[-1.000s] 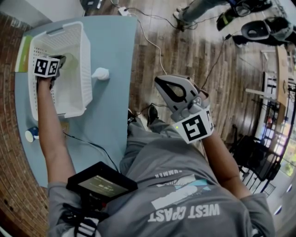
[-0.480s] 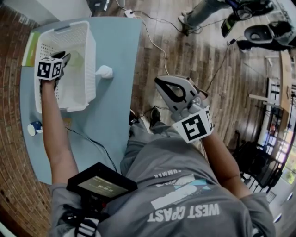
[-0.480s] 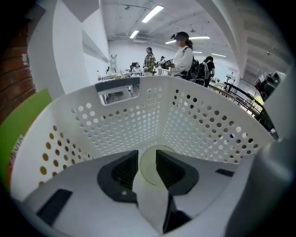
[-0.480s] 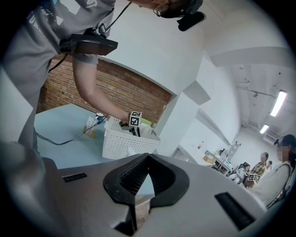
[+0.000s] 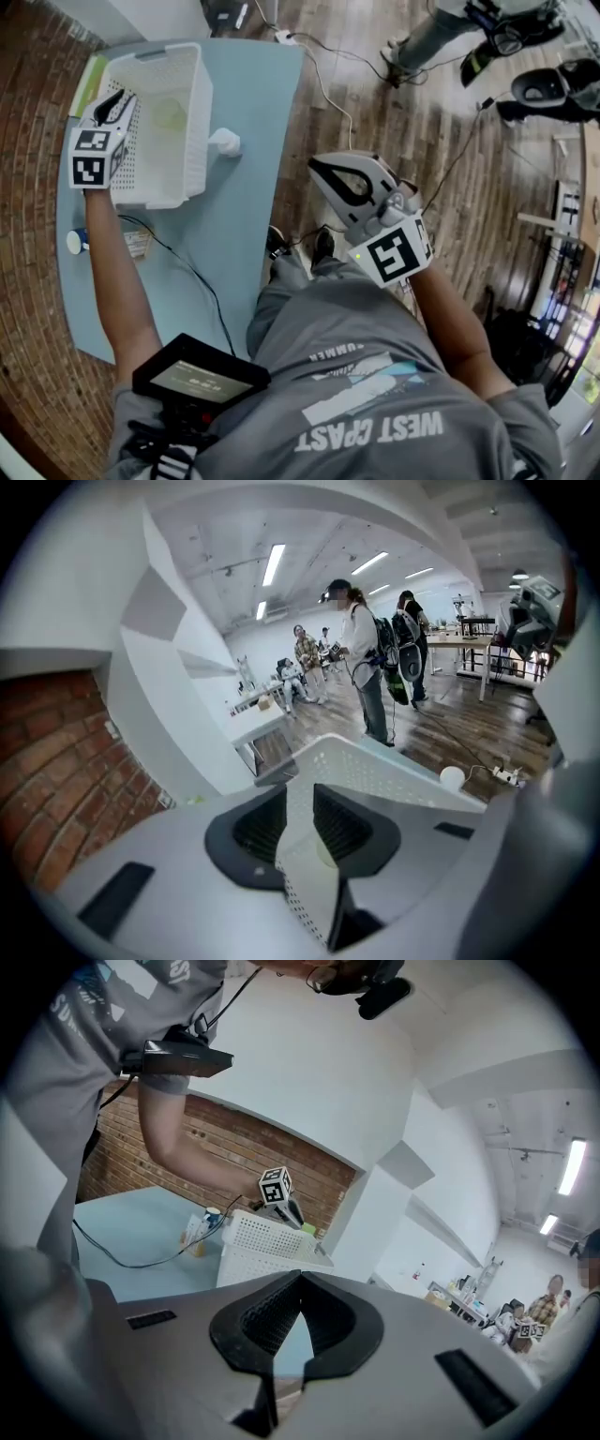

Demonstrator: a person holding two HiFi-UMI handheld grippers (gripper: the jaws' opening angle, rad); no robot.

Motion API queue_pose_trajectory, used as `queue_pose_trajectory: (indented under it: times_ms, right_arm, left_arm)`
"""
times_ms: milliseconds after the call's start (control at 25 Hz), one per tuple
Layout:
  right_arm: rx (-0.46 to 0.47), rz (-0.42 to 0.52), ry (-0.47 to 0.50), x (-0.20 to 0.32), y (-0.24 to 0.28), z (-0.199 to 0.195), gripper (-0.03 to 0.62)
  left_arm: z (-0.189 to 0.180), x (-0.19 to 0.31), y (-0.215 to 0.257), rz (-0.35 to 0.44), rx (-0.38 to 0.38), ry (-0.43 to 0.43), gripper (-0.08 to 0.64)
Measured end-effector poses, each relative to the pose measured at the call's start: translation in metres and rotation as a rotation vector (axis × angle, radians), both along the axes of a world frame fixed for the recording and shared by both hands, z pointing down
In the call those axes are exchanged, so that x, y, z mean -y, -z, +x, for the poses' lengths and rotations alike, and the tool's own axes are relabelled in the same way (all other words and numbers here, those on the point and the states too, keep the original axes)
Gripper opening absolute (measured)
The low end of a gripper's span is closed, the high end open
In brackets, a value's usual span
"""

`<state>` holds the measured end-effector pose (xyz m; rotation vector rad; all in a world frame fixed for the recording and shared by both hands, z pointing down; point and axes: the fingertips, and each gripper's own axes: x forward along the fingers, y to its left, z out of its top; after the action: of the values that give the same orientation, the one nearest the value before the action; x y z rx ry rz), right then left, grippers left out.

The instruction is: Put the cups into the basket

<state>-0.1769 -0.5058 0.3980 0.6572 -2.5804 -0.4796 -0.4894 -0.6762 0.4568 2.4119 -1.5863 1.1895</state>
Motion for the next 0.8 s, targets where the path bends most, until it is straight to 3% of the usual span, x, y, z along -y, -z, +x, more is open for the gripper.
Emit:
queue_pose_trajectory:
  times_ms: [120, 400, 560, 800]
  right_arm:
    - [0.033, -0.005, 0.041, -0.006, 0.008, -0.005, 0.006]
    - [0.089, 0.034, 0.126, -0.020, 0.040, -0.008, 0.006]
    - [0.128, 0.066, 0.167, -0.029, 0.069, -0.006, 0.006]
    - [0.160, 0.111, 0.226, -0.051, 0.098, -0.005, 0.006]
  left_arm:
    - [0.020, -0.020, 0.054, 0.144, 0.033, -0.036, 0.000]
    - [0.112, -0.090, 0.159, 0.431, 0.061, -0.209, 0.000]
    - [0.154, -0.131, 0.187, 0.493, 0.127, -0.263, 0.000]
    - [0.189, -0.183, 0.207, 0.538, 0.206, -0.215, 0.000]
